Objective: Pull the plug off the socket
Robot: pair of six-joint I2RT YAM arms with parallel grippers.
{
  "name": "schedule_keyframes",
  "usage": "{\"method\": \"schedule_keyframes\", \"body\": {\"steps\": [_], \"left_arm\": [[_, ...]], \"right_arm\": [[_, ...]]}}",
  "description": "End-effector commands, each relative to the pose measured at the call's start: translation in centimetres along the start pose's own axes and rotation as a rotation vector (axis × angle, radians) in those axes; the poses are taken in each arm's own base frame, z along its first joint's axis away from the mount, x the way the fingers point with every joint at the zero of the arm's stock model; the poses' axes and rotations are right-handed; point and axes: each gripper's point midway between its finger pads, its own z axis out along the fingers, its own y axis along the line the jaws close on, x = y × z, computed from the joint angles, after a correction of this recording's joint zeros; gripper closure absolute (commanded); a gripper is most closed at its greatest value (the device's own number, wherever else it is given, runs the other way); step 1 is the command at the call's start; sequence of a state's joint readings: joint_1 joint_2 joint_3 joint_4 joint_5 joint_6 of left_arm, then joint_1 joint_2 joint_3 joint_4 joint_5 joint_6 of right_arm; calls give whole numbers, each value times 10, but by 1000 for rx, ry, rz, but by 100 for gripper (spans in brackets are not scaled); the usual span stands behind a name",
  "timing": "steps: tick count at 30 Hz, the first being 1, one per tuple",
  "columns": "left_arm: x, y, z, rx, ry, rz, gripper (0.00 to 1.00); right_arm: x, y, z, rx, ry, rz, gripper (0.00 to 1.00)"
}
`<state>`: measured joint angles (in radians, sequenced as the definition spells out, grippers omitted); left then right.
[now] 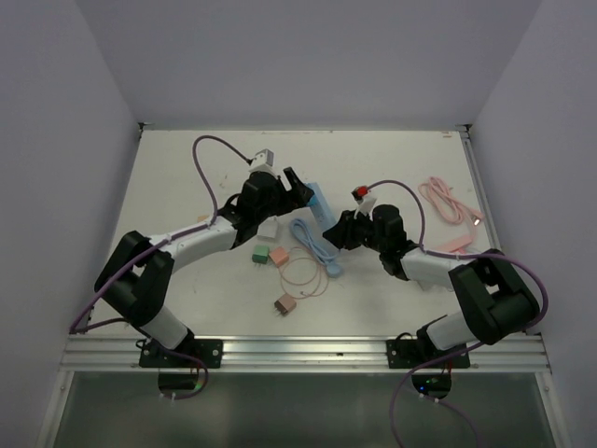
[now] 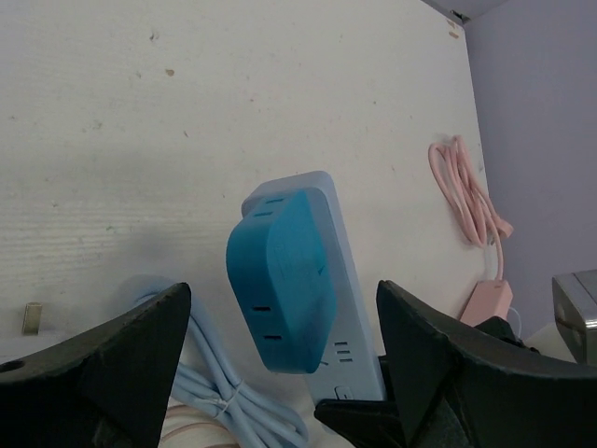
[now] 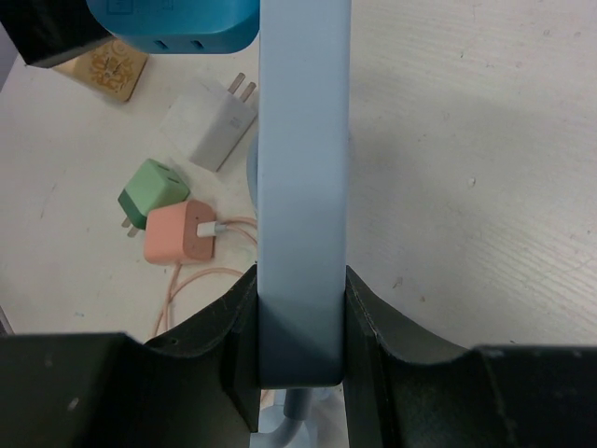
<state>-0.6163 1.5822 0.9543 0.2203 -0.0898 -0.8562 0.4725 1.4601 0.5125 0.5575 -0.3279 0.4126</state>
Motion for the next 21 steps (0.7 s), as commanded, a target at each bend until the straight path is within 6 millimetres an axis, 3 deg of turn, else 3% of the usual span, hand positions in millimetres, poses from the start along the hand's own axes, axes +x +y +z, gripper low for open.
{"method": "schedule_keyframes", "body": {"steps": [1,3,8,12,21], "left_arm": [[-13,-23,7,58,-31,-82,17],[-11,-22,10,58,-28,-96,21],[-8,-23,13,76,-26,-127,43],[-11,-24,6,100,-49,-155,61],[-13,-20,-7,97,-76,-201,88]], "right_arm": [[-45,32,2,-124,-130,-82,100],[-46,36,2,-144,-133,-82,100],[-45,37,2,-151,-134,-82,100],[-45,37,2,-154,-132,-81,100],[-43,34,3,-140,-130,-77,100]]}}
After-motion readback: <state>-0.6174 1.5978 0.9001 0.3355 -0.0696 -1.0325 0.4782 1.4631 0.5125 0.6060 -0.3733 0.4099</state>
